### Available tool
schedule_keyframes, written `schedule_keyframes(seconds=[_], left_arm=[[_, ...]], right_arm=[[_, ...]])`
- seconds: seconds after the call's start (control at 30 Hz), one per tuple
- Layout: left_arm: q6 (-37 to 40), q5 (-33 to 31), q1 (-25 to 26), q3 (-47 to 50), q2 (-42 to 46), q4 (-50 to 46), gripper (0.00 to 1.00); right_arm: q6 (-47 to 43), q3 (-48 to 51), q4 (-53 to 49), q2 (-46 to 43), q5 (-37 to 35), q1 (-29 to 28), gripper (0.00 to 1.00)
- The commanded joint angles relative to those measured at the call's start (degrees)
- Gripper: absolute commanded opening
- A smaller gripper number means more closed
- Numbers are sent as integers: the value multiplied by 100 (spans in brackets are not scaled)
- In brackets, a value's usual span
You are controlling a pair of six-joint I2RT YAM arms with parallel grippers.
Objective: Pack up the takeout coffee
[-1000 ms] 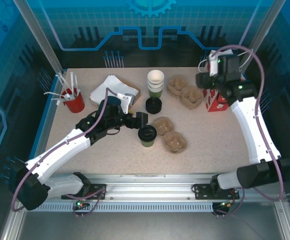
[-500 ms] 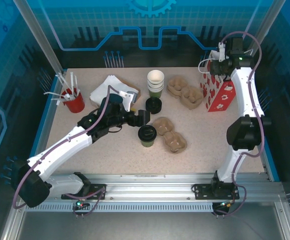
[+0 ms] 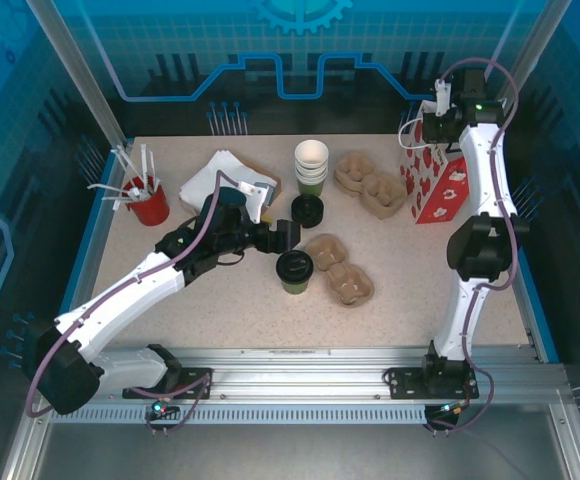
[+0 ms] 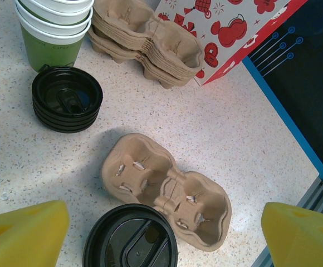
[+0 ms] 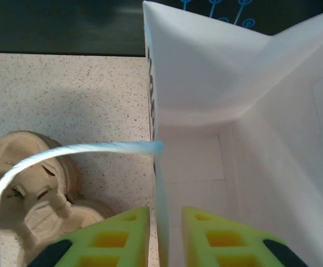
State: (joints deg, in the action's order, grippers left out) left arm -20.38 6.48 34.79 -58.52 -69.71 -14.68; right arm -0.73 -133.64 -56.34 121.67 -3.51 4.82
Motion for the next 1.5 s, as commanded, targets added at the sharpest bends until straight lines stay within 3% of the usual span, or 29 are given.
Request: schedule_keyframes(seconds=[0.0, 0.23, 0.4, 0.57, 0.77, 1.07, 1.47], left_arm=[[184, 13, 44, -115, -14, -86, 91], [175, 31, 40, -81, -16, -96, 91], [212, 37, 37, -4, 34, -37, 91], [289, 69, 42, 76, 78, -14, 91], [269, 179, 44, 221, 151, 61, 92], [313, 273, 42, 346, 246, 121, 91], [279, 195, 41, 386, 308, 75, 91]], right_arm=[[-144, -359, -285, 162, 191, 89, 16], [-444, -217, -536, -277, -613, 89, 0], [-483, 796, -554, -1267, -1469, 21, 0], [-575, 2141, -576, -2530, -2362, -505, 0], [-270, 3366, -1209, -3848, -2860, -1122, 0], [-196, 4568, -1554, -4951, -2610, -2132, 0], [-1010, 5211, -853, -4974, -1935, -2756, 0]])
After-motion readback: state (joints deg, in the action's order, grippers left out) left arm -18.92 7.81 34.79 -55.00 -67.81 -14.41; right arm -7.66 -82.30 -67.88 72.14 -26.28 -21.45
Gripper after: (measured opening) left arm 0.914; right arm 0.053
